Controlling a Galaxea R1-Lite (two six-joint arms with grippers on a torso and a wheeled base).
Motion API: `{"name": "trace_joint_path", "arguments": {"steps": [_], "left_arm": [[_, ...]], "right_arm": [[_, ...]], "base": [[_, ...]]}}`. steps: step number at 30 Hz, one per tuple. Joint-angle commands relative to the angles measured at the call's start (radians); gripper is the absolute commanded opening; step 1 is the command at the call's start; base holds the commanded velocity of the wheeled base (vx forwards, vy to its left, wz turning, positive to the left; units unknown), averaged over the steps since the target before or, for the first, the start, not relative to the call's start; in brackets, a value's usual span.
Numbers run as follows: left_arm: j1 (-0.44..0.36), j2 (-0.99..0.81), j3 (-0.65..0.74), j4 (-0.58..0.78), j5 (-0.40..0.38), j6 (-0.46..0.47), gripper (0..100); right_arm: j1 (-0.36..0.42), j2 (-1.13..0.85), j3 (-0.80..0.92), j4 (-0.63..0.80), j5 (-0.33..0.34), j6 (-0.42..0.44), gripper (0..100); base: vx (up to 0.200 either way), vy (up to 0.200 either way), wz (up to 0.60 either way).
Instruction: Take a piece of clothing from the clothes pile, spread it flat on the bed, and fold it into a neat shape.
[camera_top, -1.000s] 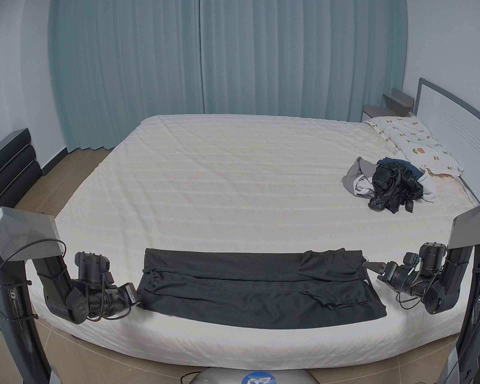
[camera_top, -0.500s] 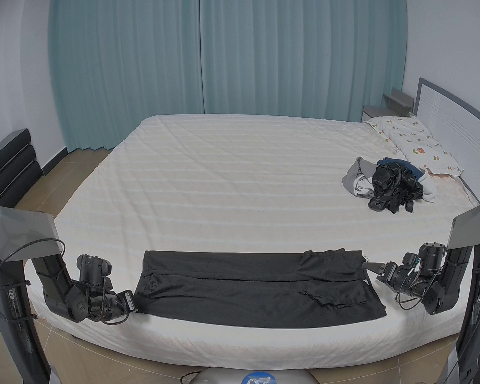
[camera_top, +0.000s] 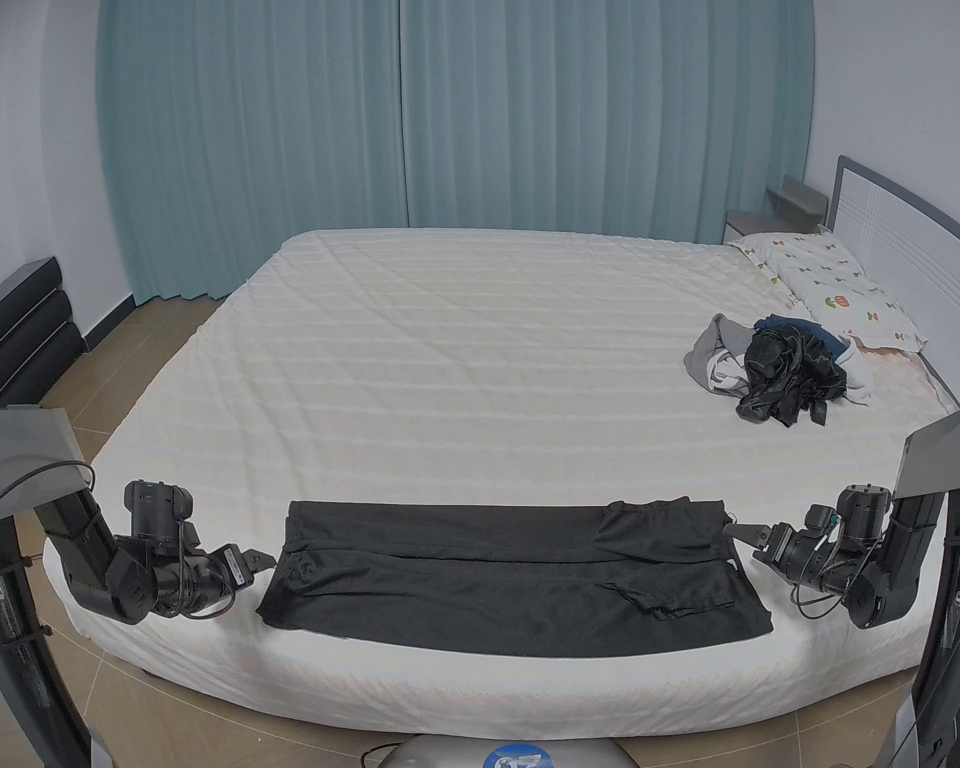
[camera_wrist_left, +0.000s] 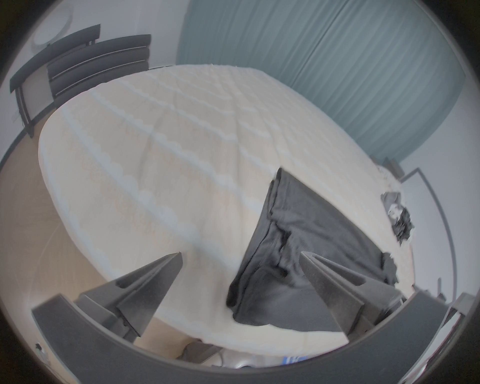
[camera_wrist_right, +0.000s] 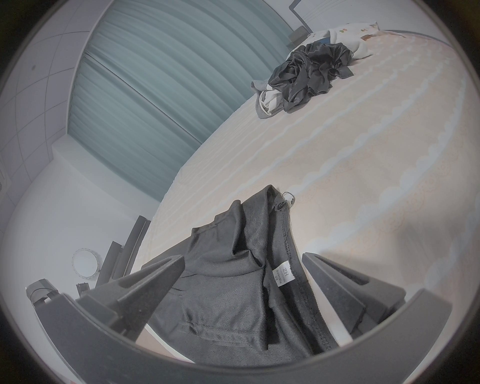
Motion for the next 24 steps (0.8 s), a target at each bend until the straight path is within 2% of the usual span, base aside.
{"name": "trace_joint_path", "arguments": {"steps": [1,4,10,15,24], "left_arm": [[-0.025,-0.014,-0.078,-0.008,-0.024,-0.076,100],[-0.040,0.014,-0.132,-0.005,-0.047,-0.121,100],[-0.089,0.120,-0.202,-0.013,-0.059,-0.119,100],[-0.117,0.160,-0.219,-0.013,-0.053,-0.111,100],[-0.118,0.163,-0.212,-0.011,-0.053,-0.108,100]], "right_arm": [[0.005,0.003,0.002,-0.001,0.002,0.001,100],[0.014,0.003,0.004,-0.001,0.000,0.002,100],[0.023,0.009,0.002,0.001,0.000,0.002,100],[0.025,0.018,-0.001,-0.001,0.000,-0.001,100],[0.025,0.015,-0.001,-0.001,-0.001,-0.001,100]], "base": [[0.000,0.000,0.00],[0.000,0.000,0.00],[0.000,0.000,0.00],[0.000,0.000,0.00],[0.000,0.000,0.00]]}}
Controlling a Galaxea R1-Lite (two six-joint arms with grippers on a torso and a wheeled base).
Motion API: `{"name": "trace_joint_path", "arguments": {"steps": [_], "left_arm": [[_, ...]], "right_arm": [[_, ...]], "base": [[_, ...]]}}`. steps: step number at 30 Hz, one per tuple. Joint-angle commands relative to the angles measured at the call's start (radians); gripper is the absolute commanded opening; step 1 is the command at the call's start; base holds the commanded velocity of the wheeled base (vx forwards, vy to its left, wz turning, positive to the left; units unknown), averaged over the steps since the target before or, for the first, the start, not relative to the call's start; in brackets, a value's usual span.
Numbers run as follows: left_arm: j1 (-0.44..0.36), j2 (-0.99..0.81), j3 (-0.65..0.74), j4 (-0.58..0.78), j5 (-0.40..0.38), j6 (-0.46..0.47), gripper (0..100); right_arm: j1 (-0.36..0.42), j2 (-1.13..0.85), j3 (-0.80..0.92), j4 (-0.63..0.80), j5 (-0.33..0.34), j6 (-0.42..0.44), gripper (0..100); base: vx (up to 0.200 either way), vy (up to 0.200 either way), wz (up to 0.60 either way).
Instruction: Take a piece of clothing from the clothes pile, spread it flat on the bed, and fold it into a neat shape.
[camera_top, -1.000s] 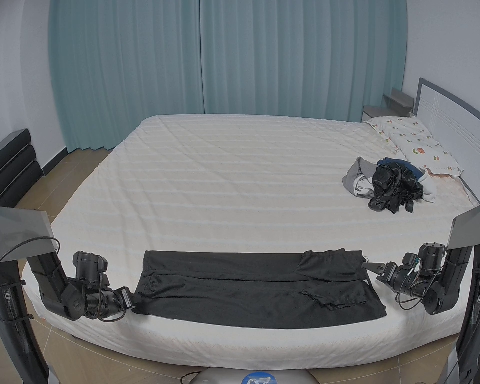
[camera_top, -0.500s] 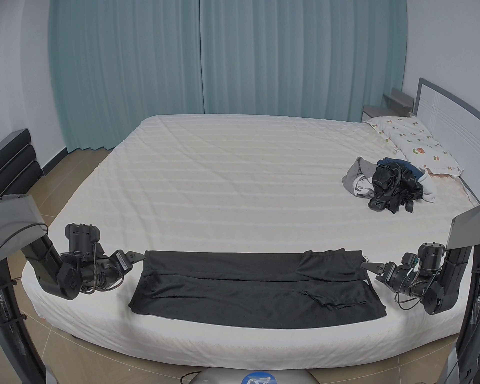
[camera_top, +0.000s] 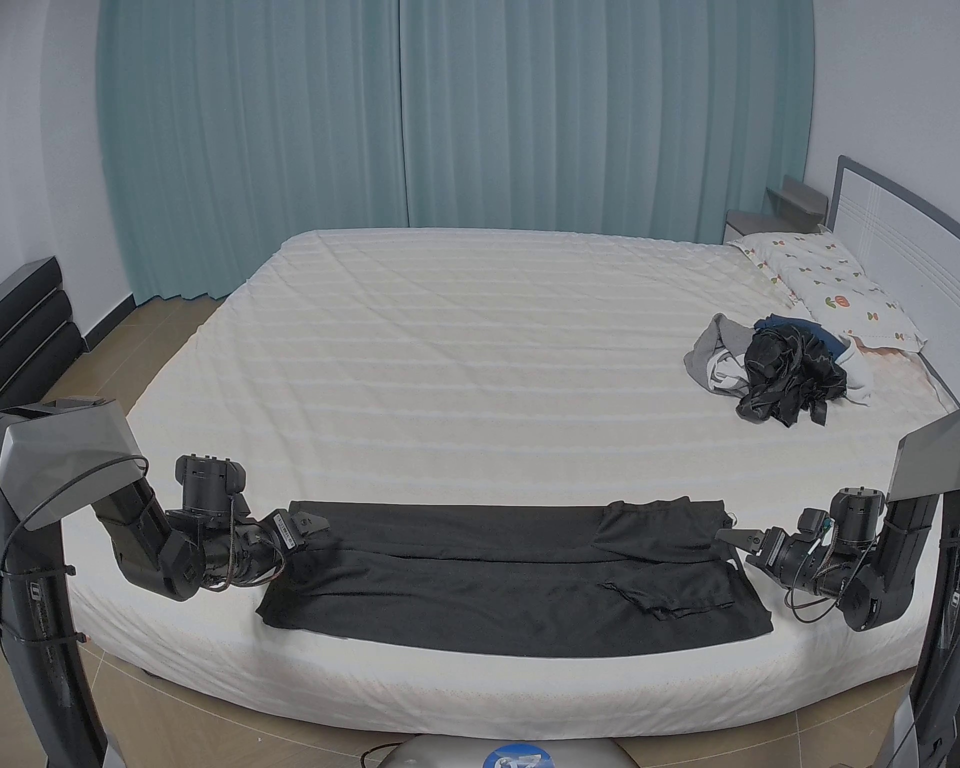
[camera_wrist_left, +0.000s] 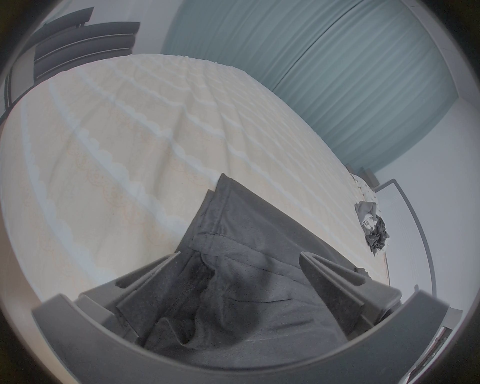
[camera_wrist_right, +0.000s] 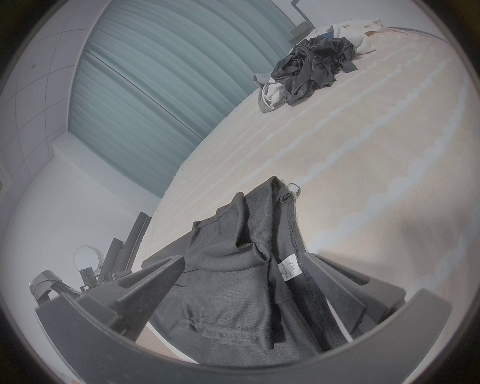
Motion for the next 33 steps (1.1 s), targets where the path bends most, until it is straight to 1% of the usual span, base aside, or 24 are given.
{"name": "trace_joint_path", "arguments": {"steps": [1,5,6,9,14,19,22,26,33], "left_arm": [[-0.003,0.015,0.003,0.001,-0.001,0.002,100],[-0.003,0.033,-0.003,0.001,-0.001,0.005,100],[-0.003,0.035,-0.003,0.001,-0.001,0.005,0],[-0.001,0.039,-0.005,0.001,0.009,0.014,0],[0.010,0.042,-0.019,0.003,0.052,0.014,0],[0.019,0.047,-0.023,0.001,0.070,0.012,0],[0.031,0.049,-0.037,0.001,0.099,0.006,0],[0.048,0.053,-0.036,0.003,0.101,0.005,0],[0.051,0.064,-0.043,0.001,0.102,0.002,0]], "right_arm": [[0.000,0.000,0.000,-0.001,0.001,0.000,100],[0.000,0.000,0.000,-0.001,0.001,0.002,100],[0.000,0.000,0.000,-0.001,0.001,0.000,100],[-0.001,0.000,0.000,-0.001,0.001,0.002,100],[-0.001,-0.001,0.000,-0.001,0.001,0.002,100],[-0.001,-0.003,0.000,-0.002,0.001,0.002,100],[-0.001,-0.003,0.000,-0.002,0.001,0.002,100],[-0.001,0.000,0.003,-0.013,0.001,0.002,100],[-0.001,0.000,0.008,-0.022,0.001,0.002,100]], "base": [[0.000,0.000,0.00],[0.000,0.000,0.00],[0.000,0.000,0.00],[0.000,0.000,0.00],[0.000,0.000,0.00],[0.000,0.000,0.00],[0.000,0.000,0.00],[0.000,0.000,0.00],[0.000,0.000,0.00]]}}
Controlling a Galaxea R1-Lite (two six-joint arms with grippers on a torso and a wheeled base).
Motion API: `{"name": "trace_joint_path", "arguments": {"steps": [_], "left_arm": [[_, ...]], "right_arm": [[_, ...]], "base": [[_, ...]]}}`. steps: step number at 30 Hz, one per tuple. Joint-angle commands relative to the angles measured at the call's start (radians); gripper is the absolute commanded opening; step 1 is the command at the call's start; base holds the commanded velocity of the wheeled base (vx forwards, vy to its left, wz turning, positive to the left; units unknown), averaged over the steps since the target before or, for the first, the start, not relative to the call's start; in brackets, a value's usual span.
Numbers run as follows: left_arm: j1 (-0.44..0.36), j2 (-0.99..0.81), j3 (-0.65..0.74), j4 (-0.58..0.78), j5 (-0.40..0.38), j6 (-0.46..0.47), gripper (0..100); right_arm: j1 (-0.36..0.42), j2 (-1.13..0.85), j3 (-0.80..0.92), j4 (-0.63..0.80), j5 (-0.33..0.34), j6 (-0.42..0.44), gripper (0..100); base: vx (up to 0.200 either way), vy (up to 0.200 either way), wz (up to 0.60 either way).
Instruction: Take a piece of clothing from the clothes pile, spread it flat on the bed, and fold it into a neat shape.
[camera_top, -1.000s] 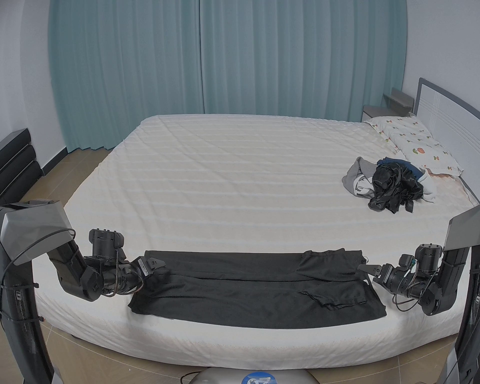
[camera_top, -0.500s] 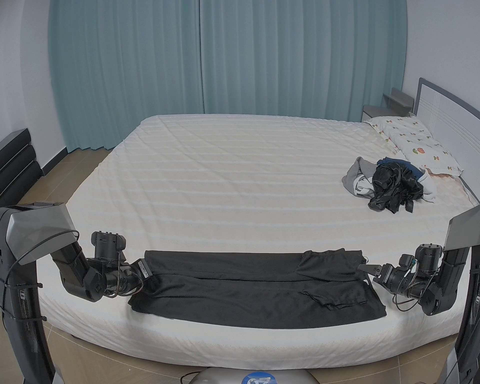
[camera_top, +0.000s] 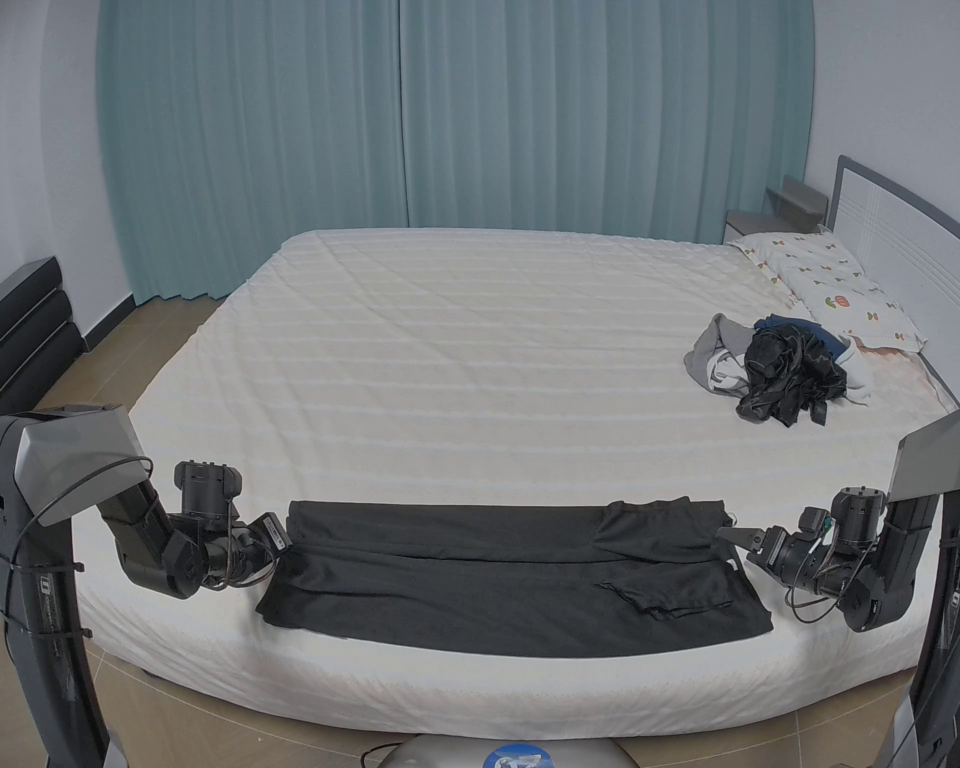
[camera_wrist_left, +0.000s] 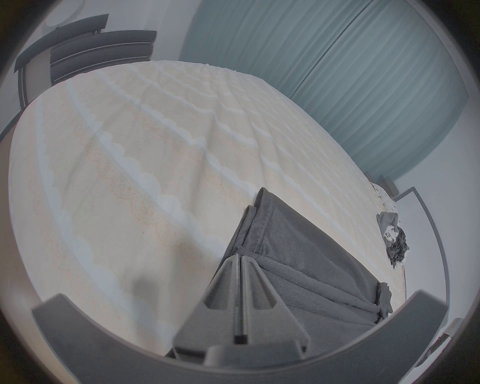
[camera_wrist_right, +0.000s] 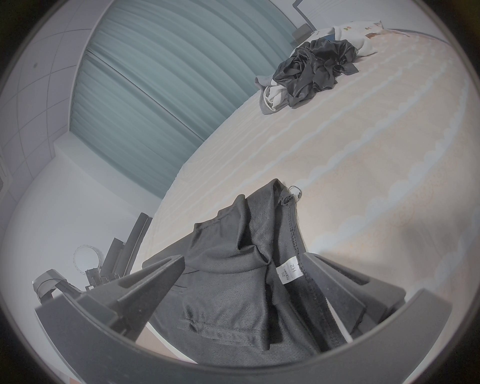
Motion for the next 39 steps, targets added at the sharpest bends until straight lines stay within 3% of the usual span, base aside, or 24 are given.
{"name": "trace_joint_path", "arguments": {"steps": [1,8,20,34,39], "left_arm": [[0.006,0.005,-0.011,-0.001,0.000,-0.005,0],[0.013,0.005,-0.046,0.002,0.006,-0.083,0],[0.012,0.027,-0.046,-0.001,0.006,-0.084,0],[0.012,0.027,-0.046,-0.001,0.005,-0.088,0],[0.012,0.027,-0.045,-0.001,0.005,-0.088,0]], "right_arm": [[0.000,-0.001,0.002,-0.001,0.001,0.001,100],[0.000,0.001,0.000,0.000,-0.001,-0.001,100],[-0.009,0.045,-0.017,0.002,-0.001,-0.001,100],[0.064,0.096,-0.049,0.000,-0.004,-0.001,100],[0.066,0.127,-0.075,0.000,-0.033,-0.004,100]], "base": [[0.000,0.000,0.00],[0.000,0.000,0.00],[0.000,0.000,0.00],[0.000,0.000,0.00],[0.000,0.000,0.00]]}}
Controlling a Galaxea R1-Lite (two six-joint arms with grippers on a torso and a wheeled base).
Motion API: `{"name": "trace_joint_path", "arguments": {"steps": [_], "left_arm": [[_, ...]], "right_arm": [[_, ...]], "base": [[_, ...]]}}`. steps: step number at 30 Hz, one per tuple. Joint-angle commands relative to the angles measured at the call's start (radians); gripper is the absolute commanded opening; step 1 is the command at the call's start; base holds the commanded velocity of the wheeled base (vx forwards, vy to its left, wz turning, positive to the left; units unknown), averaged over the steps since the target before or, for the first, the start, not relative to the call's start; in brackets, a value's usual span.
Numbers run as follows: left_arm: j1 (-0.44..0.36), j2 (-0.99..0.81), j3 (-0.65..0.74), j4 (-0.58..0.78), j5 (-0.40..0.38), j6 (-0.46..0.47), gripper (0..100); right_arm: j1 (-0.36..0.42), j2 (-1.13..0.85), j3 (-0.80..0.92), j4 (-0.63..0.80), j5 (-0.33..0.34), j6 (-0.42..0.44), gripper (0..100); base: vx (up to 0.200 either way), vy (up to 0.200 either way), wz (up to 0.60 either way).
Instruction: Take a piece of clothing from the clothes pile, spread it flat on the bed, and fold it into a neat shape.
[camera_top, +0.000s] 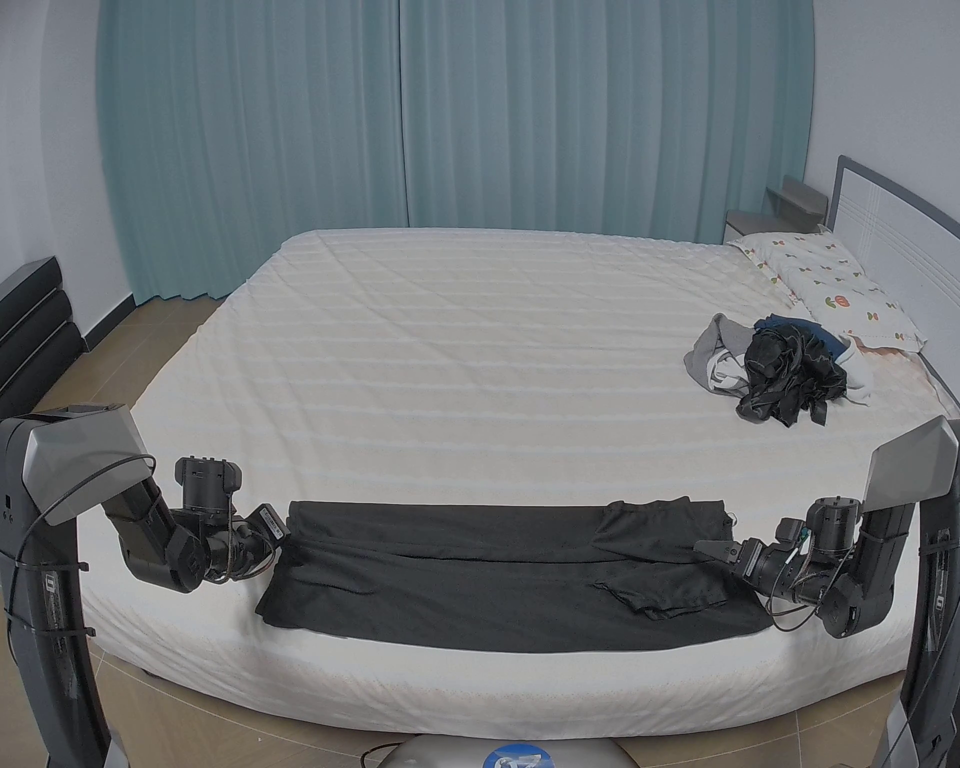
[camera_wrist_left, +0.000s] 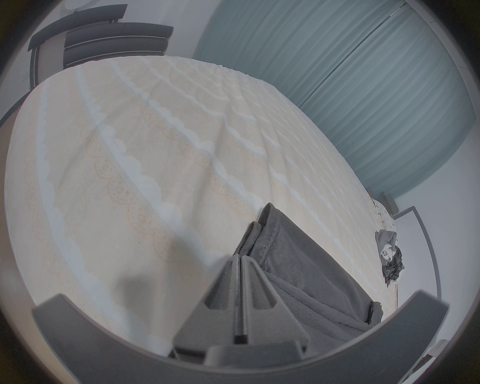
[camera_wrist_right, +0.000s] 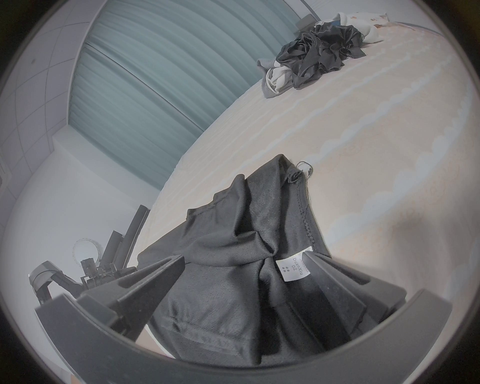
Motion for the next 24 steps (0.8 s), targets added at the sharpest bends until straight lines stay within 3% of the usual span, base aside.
{"name": "trace_joint_path", "arguments": {"steps": [1,2,3,24], "left_arm": [[0.000,0.000,0.001,0.000,0.000,-0.001,0],[0.000,0.002,0.001,0.000,0.000,-0.001,0],[0.001,0.002,0.001,0.000,0.000,-0.001,0],[-0.002,0.016,0.003,0.001,0.003,0.001,0]], "right_arm": [[0.003,0.028,-0.007,0.000,-0.002,-0.001,100],[0.003,0.030,-0.006,0.000,-0.002,-0.004,100],[0.003,0.031,-0.004,0.000,-0.002,-0.007,0],[-0.041,0.031,-0.018,-0.055,-0.003,-0.019,0]], "base": [[0.000,0.000,0.00],[0.000,0.000,0.00],[0.000,0.000,0.00],[0.000,0.000,0.00]]}}
